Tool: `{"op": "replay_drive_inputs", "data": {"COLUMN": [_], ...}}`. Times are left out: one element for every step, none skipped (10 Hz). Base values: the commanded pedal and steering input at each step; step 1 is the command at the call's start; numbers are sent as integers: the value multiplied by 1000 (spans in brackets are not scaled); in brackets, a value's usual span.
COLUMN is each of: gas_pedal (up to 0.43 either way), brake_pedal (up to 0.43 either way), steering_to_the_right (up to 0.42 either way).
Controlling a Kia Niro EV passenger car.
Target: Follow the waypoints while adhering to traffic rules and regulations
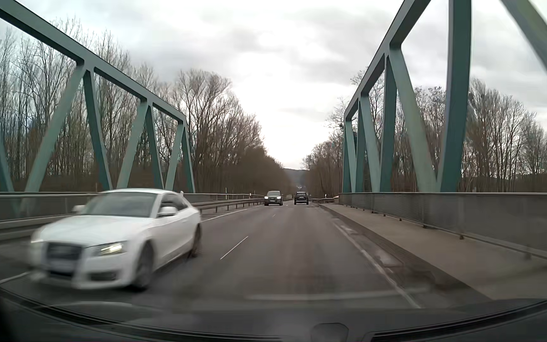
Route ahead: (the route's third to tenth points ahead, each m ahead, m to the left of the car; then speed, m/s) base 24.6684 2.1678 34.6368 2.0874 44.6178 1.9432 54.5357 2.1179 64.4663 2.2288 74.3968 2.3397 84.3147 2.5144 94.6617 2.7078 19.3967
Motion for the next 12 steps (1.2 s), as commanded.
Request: {"op": "replay_drive_inputs", "data": {"gas_pedal": [228,228,228,228,228,228,228,228,339,370,370,370], "brake_pedal": [0,0,0,0,0,0,0,0,0,0,0,0], "steering_to_the_right": [4,4,3,3,3,3,3,3,3,3,3,3]}}
